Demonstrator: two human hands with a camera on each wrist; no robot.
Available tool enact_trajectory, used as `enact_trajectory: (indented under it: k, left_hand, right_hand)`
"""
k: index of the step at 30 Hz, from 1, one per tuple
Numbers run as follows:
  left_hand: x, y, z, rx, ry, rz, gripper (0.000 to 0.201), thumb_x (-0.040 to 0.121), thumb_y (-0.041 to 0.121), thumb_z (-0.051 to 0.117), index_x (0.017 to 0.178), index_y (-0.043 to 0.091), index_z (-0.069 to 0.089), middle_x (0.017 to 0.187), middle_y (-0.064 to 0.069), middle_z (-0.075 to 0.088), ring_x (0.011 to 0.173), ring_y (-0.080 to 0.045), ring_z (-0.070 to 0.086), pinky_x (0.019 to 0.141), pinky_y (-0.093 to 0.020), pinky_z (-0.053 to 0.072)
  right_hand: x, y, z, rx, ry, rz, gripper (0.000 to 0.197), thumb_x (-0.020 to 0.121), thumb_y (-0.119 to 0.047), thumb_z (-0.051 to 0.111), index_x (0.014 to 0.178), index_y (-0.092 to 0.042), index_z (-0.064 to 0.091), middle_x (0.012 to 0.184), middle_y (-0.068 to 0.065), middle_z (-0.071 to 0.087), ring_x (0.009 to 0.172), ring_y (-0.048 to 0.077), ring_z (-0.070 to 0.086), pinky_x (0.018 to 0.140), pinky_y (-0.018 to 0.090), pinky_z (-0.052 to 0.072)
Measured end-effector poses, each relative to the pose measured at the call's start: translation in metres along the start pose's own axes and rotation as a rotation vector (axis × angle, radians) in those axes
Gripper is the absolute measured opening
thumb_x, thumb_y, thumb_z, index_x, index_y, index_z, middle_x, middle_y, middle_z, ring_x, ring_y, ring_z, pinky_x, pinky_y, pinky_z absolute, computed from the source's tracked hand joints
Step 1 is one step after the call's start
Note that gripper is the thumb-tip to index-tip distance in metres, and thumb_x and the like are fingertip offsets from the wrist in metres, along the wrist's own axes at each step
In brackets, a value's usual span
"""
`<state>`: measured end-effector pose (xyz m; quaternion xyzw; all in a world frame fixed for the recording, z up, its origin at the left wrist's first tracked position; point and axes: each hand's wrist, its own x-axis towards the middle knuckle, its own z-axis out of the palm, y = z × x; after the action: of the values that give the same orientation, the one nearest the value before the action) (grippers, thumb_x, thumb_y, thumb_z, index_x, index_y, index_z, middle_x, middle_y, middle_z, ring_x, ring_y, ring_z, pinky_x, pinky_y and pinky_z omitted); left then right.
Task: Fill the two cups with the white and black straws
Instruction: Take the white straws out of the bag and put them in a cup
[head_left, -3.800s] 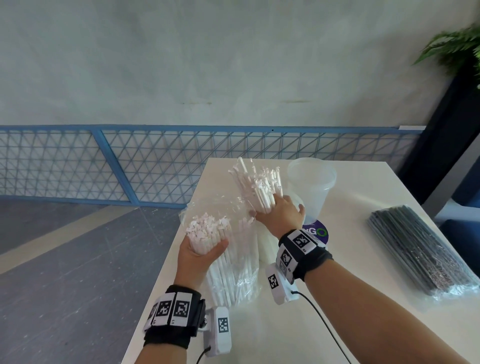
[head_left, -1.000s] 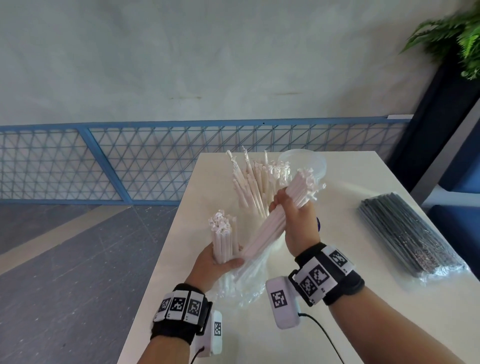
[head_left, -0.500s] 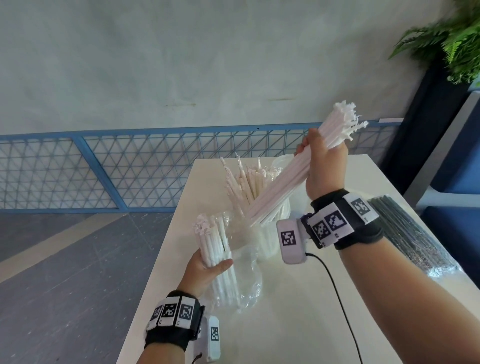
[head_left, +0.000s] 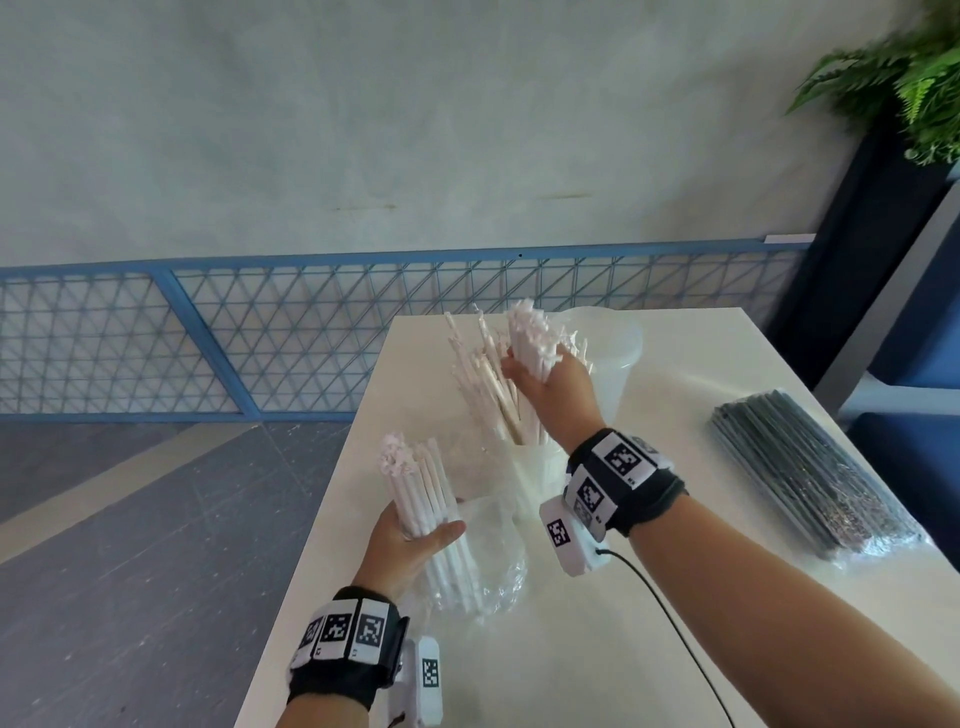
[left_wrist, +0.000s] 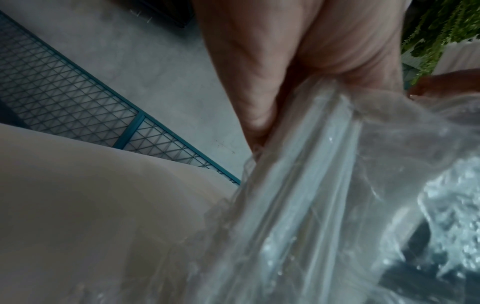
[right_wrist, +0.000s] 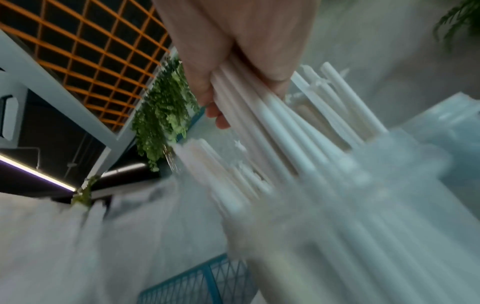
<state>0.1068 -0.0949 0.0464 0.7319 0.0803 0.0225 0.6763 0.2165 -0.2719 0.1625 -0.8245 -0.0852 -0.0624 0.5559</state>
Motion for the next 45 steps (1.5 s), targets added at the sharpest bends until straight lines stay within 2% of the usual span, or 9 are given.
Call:
enact_trajectory:
  k: [3, 7, 12, 15, 18, 21, 30, 36, 45]
  left_hand:
    - [-0.001, -0.001, 0.0, -0.012, -0.016, 0.012, 0.023, 0.072, 0.001, 0.074, 0.093, 0.009, 0.069, 0.083, 0.003, 0.075, 0.081, -0.007, 0.07, 0.067, -0.014, 0.052]
    - [-0.001, -0.002, 0.0, -0.048, -0.02, 0.016, 0.026, 0.071, 0.004, 0.077, 0.096, 0.006, 0.069, 0.089, 0.002, 0.076, 0.085, -0.01, 0.07, 0.07, -0.015, 0.052]
    - [-0.003, -0.001, 0.004, -0.028, -0.036, 0.015, 0.032, 0.069, 0.009, 0.08, 0.099, 0.005, 0.069, 0.096, -0.003, 0.074, 0.087, -0.011, 0.069, 0.073, -0.016, 0.051]
    - [-0.003, 0.0, 0.008, -0.014, -0.042, 0.025, 0.04, 0.065, 0.017, 0.078, 0.102, 0.003, 0.068, 0.097, -0.003, 0.073, 0.087, -0.008, 0.069, 0.073, -0.013, 0.05]
    - [-0.002, -0.001, 0.013, 0.007, -0.041, 0.035, 0.049, 0.06, 0.026, 0.078, 0.103, 0.003, 0.068, 0.096, -0.004, 0.073, 0.086, -0.009, 0.069, 0.071, -0.012, 0.049]
    - [0.002, -0.004, 0.019, 0.042, -0.034, 0.034, 0.057, 0.057, 0.033, 0.085, 0.104, 0.005, 0.067, 0.096, -0.005, 0.073, 0.09, -0.016, 0.069, 0.073, -0.017, 0.051]
    - [0.003, 0.008, 0.044, 0.117, -0.216, 0.067, 0.07, 0.062, 0.03, 0.082, 0.125, 0.024, 0.052, 0.111, 0.004, 0.068, 0.108, -0.013, 0.063, 0.09, -0.033, 0.052]
    - [-0.002, 0.017, 0.055, 0.289, -0.306, 0.134, 0.077, 0.063, 0.026, 0.084, 0.122, 0.044, 0.037, 0.114, 0.028, 0.054, 0.103, 0.022, 0.051, 0.086, -0.001, 0.038]
    - [-0.009, 0.021, 0.051, 0.261, -0.334, 0.142, 0.059, 0.074, 0.024, 0.077, 0.116, 0.044, 0.04, 0.112, 0.022, 0.056, 0.096, 0.02, 0.054, 0.079, -0.004, 0.043]
  right_hand:
    - [-0.007, 0.01, 0.008, -0.002, -0.049, 0.06, 0.061, 0.089, -0.031, 0.058, 0.136, -0.001, 0.035, 0.07, -0.003, 0.053, 0.064, 0.008, 0.049, 0.056, 0.017, 0.035]
    - [-0.008, 0.021, 0.01, 0.026, -0.024, 0.125, 0.057, 0.09, -0.029, 0.057, 0.137, -0.001, 0.037, 0.099, 0.013, 0.063, 0.081, 0.019, 0.054, 0.062, 0.015, 0.034]
    - [-0.013, 0.026, 0.009, 0.036, -0.019, 0.08, 0.075, 0.085, -0.027, 0.065, 0.143, -0.007, 0.022, 0.131, 0.015, 0.051, 0.119, 0.027, 0.05, 0.092, 0.024, 0.037]
    - [-0.034, 0.033, 0.004, 0.057, 0.276, -0.186, 0.077, 0.075, -0.028, 0.074, 0.136, -0.01, 0.03, 0.134, 0.012, 0.038, 0.123, 0.017, 0.04, 0.108, 0.029, 0.033]
    - [-0.065, 0.036, -0.003, 0.052, 0.392, -0.402, 0.052, 0.076, -0.032, 0.068, 0.119, -0.019, 0.041, 0.118, 0.009, 0.045, 0.102, 0.009, 0.047, 0.095, 0.014, 0.038]
    - [-0.086, 0.04, -0.003, 0.115, 0.127, -0.385, 0.032, 0.077, -0.036, 0.065, 0.103, -0.023, 0.051, 0.095, -0.001, 0.057, 0.084, 0.003, 0.056, 0.08, 0.014, 0.046]
    - [-0.096, 0.056, 0.01, 0.056, -0.302, -0.043, 0.059, 0.07, -0.035, 0.078, 0.122, -0.029, 0.049, 0.112, -0.014, 0.062, 0.107, -0.002, 0.056, 0.094, 0.012, 0.041]
    - [-0.094, 0.054, 0.011, 0.251, -0.284, 0.109, 0.04, 0.072, -0.021, 0.078, 0.108, -0.02, 0.061, 0.099, -0.007, 0.07, 0.094, 0.005, 0.065, 0.085, 0.022, 0.05]
    - [-0.091, 0.044, 0.004, 0.425, -0.136, 0.108, 0.011, 0.088, -0.015, 0.06, 0.089, -0.006, 0.066, 0.084, 0.001, 0.069, 0.079, 0.007, 0.065, 0.072, 0.017, 0.05]
